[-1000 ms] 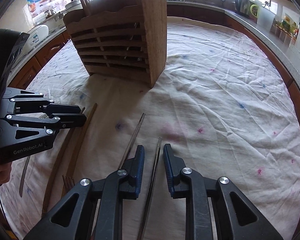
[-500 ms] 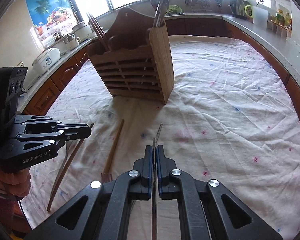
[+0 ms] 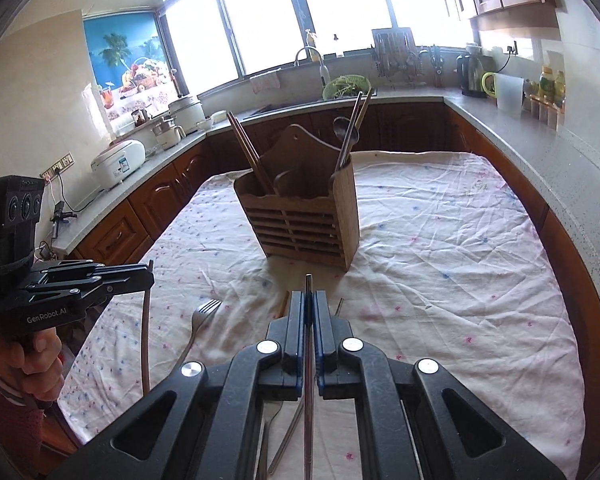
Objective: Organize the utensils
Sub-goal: 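Lift both chopsticks and lower them into the wooden holder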
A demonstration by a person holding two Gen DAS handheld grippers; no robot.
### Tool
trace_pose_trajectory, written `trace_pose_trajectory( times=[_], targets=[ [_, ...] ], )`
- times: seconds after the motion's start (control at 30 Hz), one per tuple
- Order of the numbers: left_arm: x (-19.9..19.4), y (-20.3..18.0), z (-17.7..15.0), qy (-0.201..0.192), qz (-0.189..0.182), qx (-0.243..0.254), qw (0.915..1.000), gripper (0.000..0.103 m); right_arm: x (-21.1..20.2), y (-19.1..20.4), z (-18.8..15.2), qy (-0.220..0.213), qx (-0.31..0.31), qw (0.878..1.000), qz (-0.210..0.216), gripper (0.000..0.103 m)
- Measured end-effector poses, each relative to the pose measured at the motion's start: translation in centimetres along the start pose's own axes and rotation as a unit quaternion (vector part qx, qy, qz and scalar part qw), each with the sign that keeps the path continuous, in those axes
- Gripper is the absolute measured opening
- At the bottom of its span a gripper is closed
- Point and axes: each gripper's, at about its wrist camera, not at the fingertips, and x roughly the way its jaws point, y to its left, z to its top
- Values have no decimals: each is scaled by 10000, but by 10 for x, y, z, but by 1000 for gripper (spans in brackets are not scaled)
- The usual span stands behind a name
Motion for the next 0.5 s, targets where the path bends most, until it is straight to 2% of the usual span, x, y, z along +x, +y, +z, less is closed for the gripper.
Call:
trace_pose_trajectory(
  times=[0.5],
  targets=[
    [-48, 7, -7, -753, -96, -270, 9968, 4, -40, 12, 13, -639, -47, 9979, -6, 4]
  ],
)
